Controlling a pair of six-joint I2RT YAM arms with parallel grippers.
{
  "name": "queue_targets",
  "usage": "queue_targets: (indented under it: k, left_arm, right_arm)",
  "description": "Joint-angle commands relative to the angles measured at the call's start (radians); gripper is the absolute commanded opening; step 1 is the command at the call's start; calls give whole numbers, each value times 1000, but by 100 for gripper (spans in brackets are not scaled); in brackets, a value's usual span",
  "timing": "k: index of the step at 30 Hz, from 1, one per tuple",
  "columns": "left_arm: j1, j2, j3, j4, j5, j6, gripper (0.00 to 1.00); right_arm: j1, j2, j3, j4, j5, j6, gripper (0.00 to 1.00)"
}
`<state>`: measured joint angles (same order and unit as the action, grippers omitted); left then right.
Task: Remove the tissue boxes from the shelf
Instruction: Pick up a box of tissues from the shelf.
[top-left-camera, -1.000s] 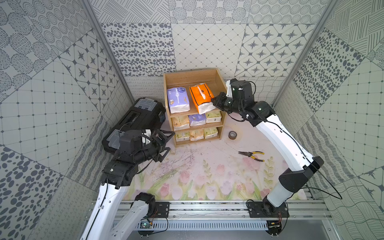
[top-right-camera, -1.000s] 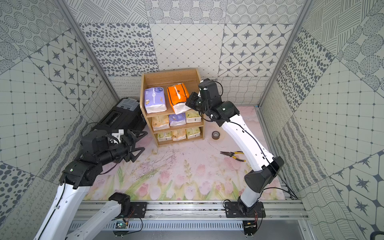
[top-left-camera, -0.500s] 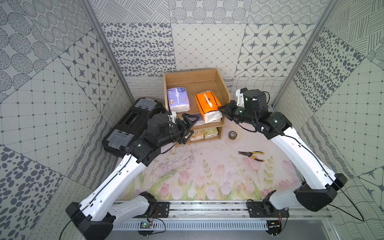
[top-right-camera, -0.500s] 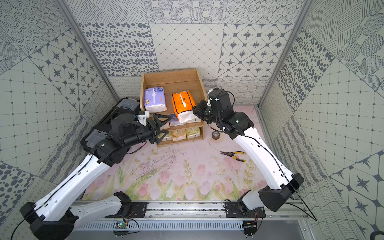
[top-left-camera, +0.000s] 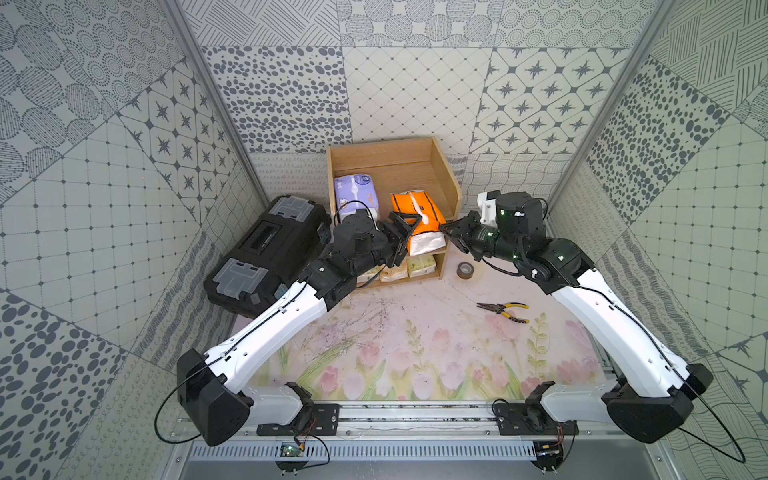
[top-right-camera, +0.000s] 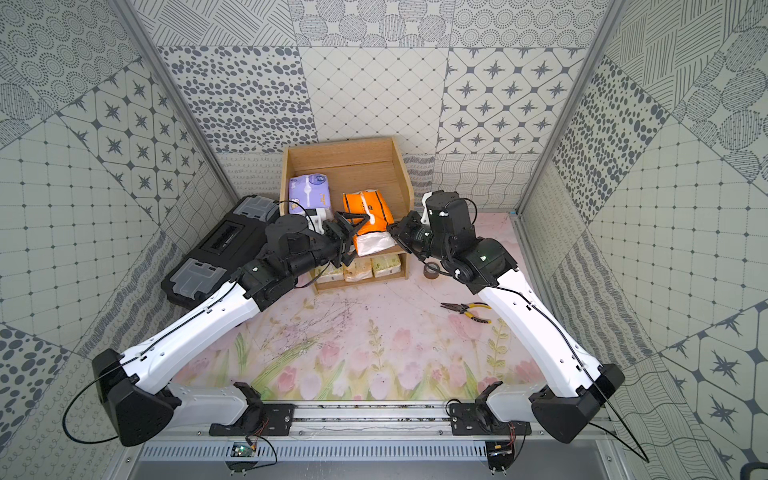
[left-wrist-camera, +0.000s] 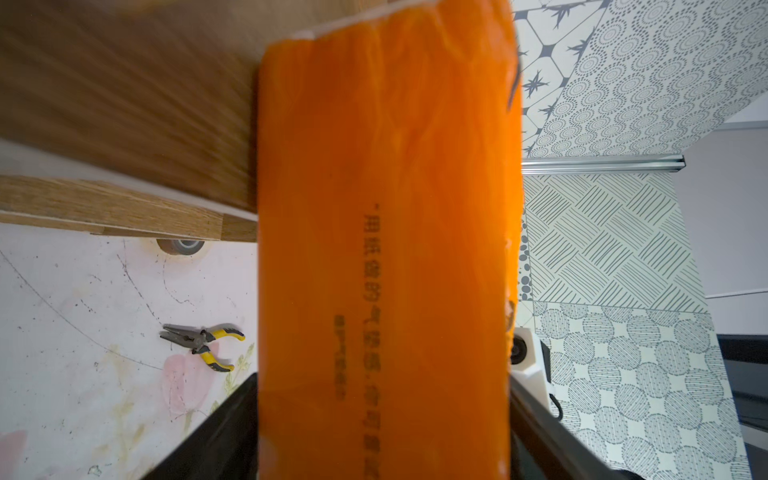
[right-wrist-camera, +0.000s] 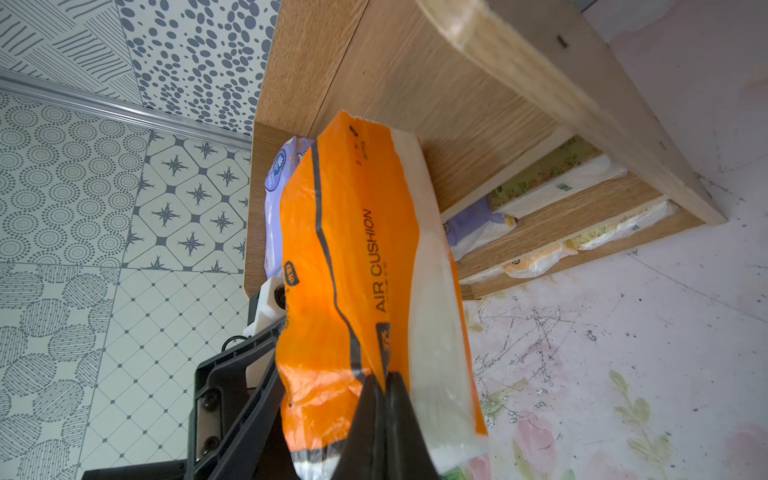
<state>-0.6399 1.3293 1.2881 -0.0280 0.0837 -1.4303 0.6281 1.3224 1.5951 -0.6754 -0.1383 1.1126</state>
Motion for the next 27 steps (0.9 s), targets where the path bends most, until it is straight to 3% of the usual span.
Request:
queue_targets:
  k: [1, 7, 8, 11, 18, 23, 27]
  left_arm:
    - [-15, -1, 2, 151, -109, 0, 73]
    - [-20, -2, 4, 147, -100, 26, 51]
    - [-20, -1, 3, 149, -94, 29, 48]
    - [-28, -7, 0, 154, -85, 52, 42]
    - [-49, -69, -36, 153, -40, 126, 39]
    - [-80, -174, -144, 170, -8, 172, 38]
    - [-108, -267, -259, 223, -1, 173, 37]
  right_arm:
    - [4, -34, -9, 62, -12, 16, 0]
    - [3, -53, -17, 63, -14, 2, 0]
    - [2, -60, -17, 64, -17, -4, 4]
    - [1, -79, -17, 63, -25, -26, 24]
    - [-47, -162, -44, 50, -74, -148, 74]
    - [-74, -201, -87, 51, -164, -199, 95]
    - [-74, -201, -111, 60, -257, -203, 97]
